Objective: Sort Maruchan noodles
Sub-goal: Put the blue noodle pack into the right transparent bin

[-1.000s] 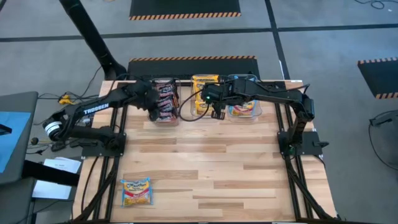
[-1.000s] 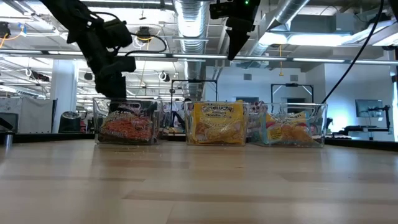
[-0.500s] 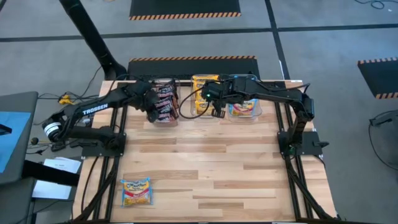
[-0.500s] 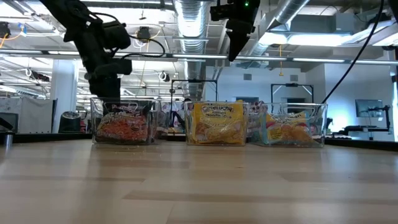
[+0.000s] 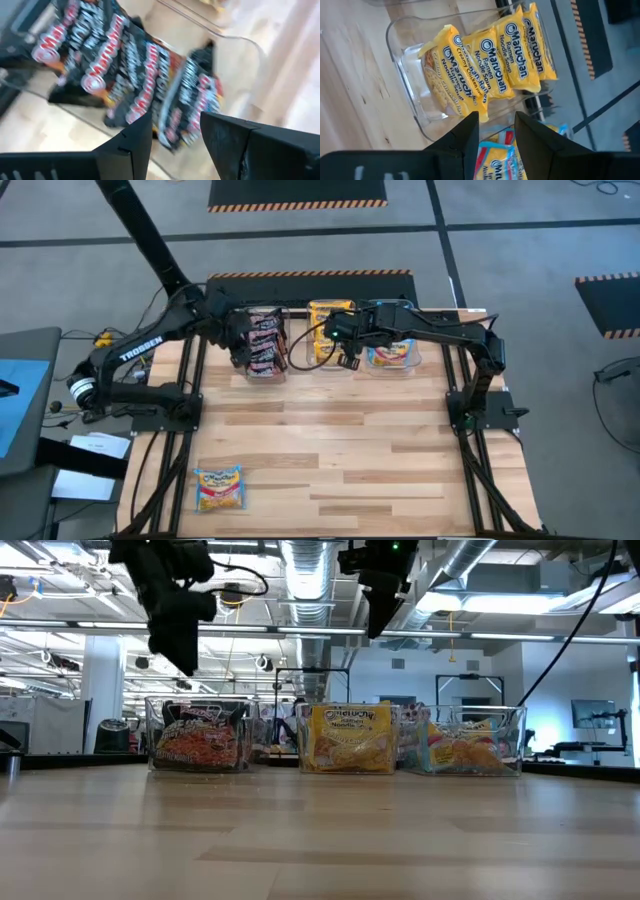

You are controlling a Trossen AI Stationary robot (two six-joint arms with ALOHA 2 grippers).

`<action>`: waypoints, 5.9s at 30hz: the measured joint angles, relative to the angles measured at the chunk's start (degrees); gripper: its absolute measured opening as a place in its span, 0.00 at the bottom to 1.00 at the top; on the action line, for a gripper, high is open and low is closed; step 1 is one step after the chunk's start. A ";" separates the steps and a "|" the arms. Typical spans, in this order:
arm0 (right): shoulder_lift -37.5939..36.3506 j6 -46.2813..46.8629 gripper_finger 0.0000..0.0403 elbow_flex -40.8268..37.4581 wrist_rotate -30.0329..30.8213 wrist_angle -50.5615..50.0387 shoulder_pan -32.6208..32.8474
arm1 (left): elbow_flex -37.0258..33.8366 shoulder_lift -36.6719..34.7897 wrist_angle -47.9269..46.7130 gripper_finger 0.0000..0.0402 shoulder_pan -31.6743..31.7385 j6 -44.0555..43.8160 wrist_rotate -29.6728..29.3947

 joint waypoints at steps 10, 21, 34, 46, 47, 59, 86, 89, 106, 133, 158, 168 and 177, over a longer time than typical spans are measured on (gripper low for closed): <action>0.02 4.17 0.37 0.00 -0.12 -4.77 1.63 | 5.04 -2.64 -17.09 0.38 -1.07 -2.55 12.96; 0.02 8.87 0.48 -0.02 -9.68 -5.24 4.29 | 5.04 -12.37 -22.77 0.38 -8.10 -12.36 14.40; 0.02 9.48 0.48 -0.02 -19.43 -5.15 7.98 | 5.04 -25.48 -28.51 0.38 -20.42 -35.22 15.12; 0.02 9.73 0.48 -0.02 -19.48 -4.42 12.55 | 1.22 -28.44 -34.32 0.44 -24.08 -44.89 20.12; 0.02 10.06 0.48 -0.02 -19.48 -4.30 13.02 | 0.48 -28.44 -34.39 0.45 -24.50 -45.18 20.79; 0.02 12.06 0.48 -0.02 -19.47 -1.52 17.95 | -9.20 -28.23 -18.05 0.43 -32.10 -47.21 21.23; 0.02 12.17 0.48 -0.04 -19.45 -0.97 18.40 | -13.41 -9.78 -2.87 0.42 -70.18 -65.30 15.04; 0.02 12.50 0.48 -0.04 -19.45 -0.93 18.40 | -13.41 -7.78 -2.85 0.42 -73.05 -66.09 16.24; 0.02 15.52 0.48 -0.04 -19.43 -0.55 18.47 | -13.39 5.98 7.29 0.42 -80.28 -68.44 10.92; 0.02 15.60 0.48 -0.04 -19.39 0.71 18.47 | -12.86 24.37 15.38 0.41 -84.74 -73.14 12.70; 0.04 21.44 0.48 -0.04 -20.59 1.60 17.92 | -2.66 23.04 5.28 0.00 -84.19 -59.98 2.69; 0.04 24.50 0.48 -0.04 -28.89 1.63 18.28 | 1.34 20.12 -0.36 0.00 -81.28 -54.51 -1.05; 0.04 24.59 0.48 -0.04 -31.80 2.01 19.67 | 3.18 14.98 -3.73 0.00 -77.53 -50.15 -5.13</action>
